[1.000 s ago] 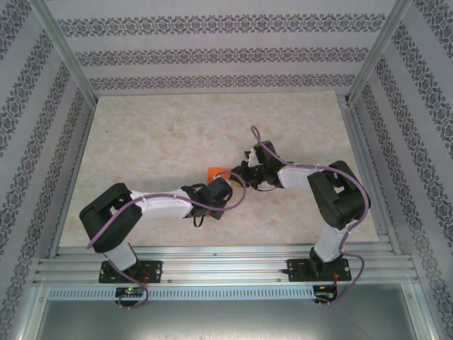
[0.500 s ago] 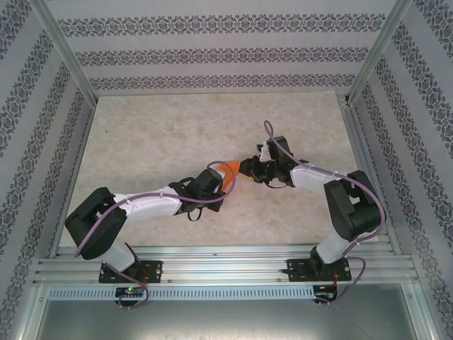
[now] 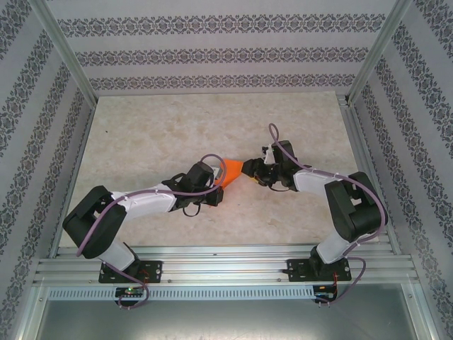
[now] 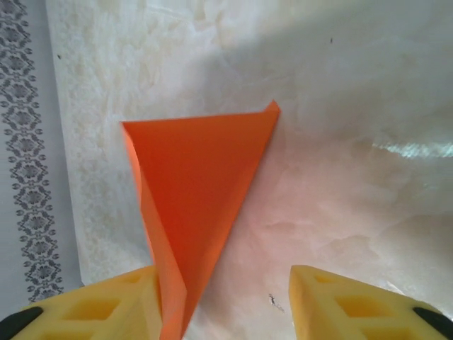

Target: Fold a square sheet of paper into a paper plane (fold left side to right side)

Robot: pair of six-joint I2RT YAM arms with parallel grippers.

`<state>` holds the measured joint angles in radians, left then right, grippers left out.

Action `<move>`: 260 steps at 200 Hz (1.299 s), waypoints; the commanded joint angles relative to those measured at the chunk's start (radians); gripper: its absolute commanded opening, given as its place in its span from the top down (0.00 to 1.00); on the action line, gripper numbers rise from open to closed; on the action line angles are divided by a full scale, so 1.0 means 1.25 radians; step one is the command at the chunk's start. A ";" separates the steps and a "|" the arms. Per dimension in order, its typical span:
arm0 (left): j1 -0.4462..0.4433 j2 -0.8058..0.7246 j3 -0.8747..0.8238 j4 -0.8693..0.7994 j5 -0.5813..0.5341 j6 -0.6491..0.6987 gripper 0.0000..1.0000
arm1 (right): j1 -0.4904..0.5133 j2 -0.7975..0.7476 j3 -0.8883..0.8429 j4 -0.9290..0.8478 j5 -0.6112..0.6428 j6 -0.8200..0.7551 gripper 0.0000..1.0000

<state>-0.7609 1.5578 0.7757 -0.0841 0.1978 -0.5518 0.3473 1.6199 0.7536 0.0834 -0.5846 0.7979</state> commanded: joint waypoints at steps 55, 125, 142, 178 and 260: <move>0.019 0.021 -0.021 0.133 0.086 -0.071 1.00 | -0.031 -0.098 -0.059 0.032 -0.002 -0.015 0.62; 0.062 0.080 -0.070 0.301 0.180 -0.212 1.00 | 0.033 0.073 -0.049 0.222 -0.003 0.075 0.83; 0.071 0.084 -0.083 0.321 0.183 -0.229 1.00 | 0.039 0.103 -0.036 0.231 -0.001 0.075 0.83; 0.089 0.082 -0.102 0.337 0.192 -0.245 1.00 | 0.046 0.096 -0.059 0.277 -0.001 0.074 0.64; 0.118 0.110 -0.103 0.384 0.238 -0.285 1.00 | 0.105 0.131 -0.022 0.289 -0.011 0.077 0.59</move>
<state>-0.6281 1.6684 0.6521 0.3294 0.4644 -0.8749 0.4644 1.7603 0.6888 0.4015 -0.5919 0.8940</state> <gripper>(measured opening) 0.057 0.401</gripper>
